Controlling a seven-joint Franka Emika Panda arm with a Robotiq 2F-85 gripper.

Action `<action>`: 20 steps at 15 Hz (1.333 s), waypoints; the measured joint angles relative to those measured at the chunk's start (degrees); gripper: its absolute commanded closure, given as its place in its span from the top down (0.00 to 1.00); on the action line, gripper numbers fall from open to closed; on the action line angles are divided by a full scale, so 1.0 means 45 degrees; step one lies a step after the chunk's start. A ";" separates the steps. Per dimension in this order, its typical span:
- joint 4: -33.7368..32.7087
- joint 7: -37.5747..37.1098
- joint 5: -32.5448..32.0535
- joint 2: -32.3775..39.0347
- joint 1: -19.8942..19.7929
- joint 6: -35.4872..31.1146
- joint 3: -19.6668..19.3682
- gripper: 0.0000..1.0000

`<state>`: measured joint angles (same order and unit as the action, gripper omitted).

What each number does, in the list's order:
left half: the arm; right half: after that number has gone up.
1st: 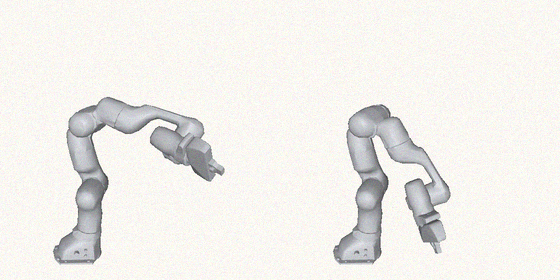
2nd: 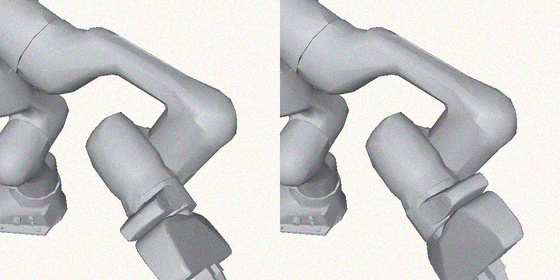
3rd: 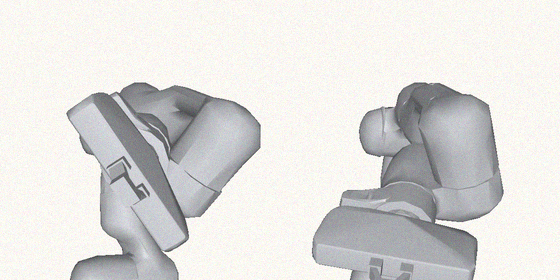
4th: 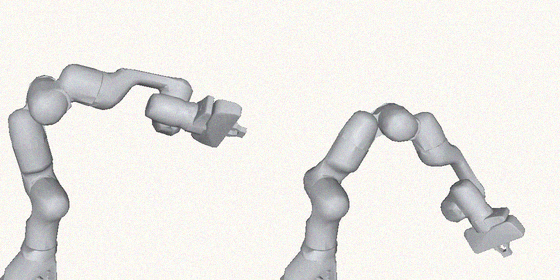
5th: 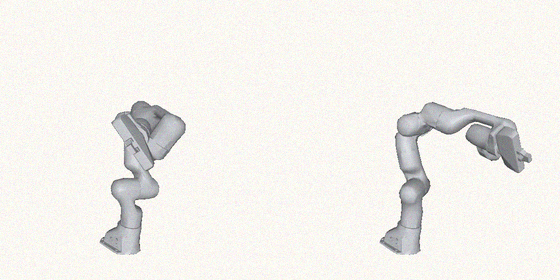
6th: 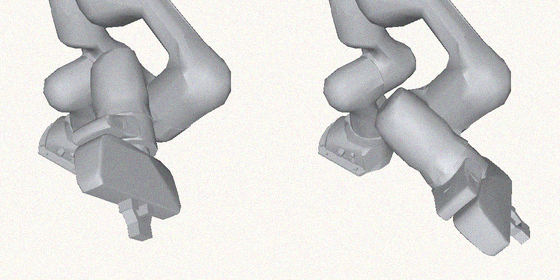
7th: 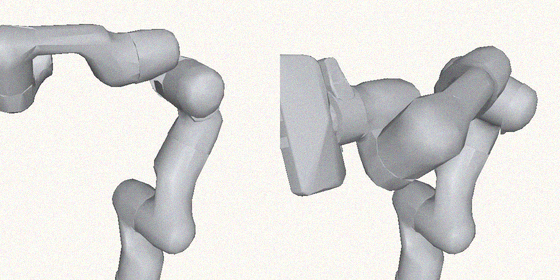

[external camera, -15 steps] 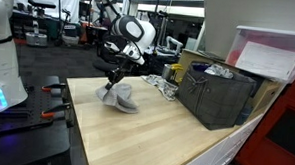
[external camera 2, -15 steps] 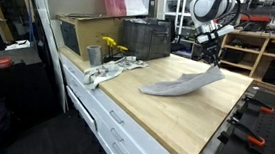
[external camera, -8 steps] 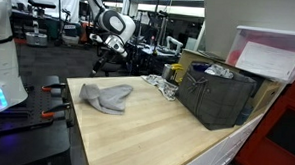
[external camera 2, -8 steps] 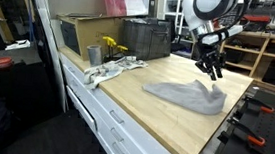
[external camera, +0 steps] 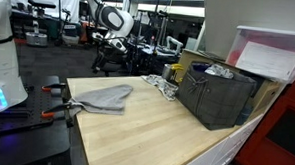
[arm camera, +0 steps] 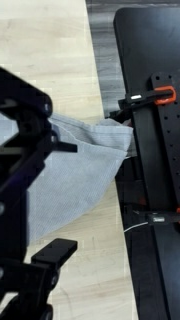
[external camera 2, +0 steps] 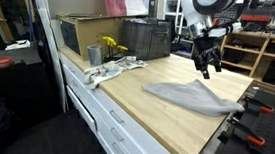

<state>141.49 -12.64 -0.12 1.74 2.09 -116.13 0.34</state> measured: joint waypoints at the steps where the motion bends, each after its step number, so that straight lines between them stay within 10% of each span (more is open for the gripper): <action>1: -0.0054 0.0085 0.0000 0.0049 -0.0089 -0.0208 -0.0052 1.00; 12: -0.3249 -0.0165 -0.0078 0.3649 -0.0363 -0.5106 -0.0357 1.00; 20: -0.6732 -0.0331 0.0000 0.7244 0.0218 -0.5521 -0.0344 1.00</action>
<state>111.19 -14.13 -0.12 34.34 3.07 -140.98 -1.21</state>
